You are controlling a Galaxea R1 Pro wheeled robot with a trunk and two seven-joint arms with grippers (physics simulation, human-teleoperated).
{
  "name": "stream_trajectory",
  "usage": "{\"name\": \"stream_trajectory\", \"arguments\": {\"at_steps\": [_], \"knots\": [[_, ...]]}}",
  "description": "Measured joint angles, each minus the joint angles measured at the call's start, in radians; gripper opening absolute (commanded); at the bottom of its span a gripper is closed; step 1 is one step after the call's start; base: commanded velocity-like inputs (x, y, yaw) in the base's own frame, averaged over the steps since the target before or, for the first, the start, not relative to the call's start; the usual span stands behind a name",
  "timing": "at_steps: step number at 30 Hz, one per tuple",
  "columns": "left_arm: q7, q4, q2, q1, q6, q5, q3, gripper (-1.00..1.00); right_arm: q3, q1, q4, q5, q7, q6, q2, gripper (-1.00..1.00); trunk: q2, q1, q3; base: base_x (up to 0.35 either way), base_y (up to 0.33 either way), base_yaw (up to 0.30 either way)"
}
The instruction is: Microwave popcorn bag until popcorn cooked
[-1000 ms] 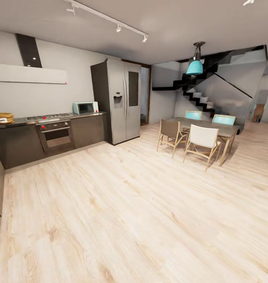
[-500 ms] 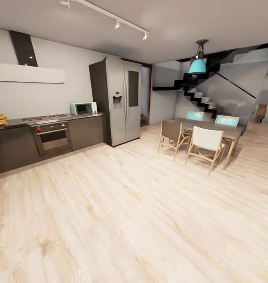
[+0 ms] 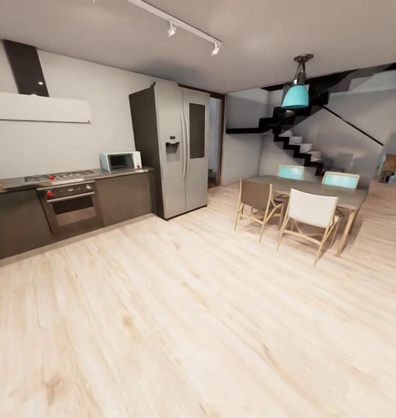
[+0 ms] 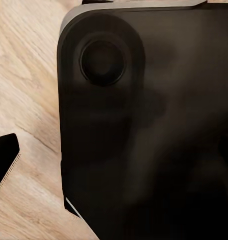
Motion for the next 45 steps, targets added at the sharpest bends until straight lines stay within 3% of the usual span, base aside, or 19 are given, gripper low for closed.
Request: {"name": "stream_trajectory", "arguments": {"at_steps": [45], "knots": [[0.0,-0.002,0.0,0.0,0.0,0.0,0.0,1.0,-0.006,0.0,0.0,-0.009,0.0,-0.001,-0.003,1.0,0.0,0.0,0.0,0.322,0.0,0.0]]}}
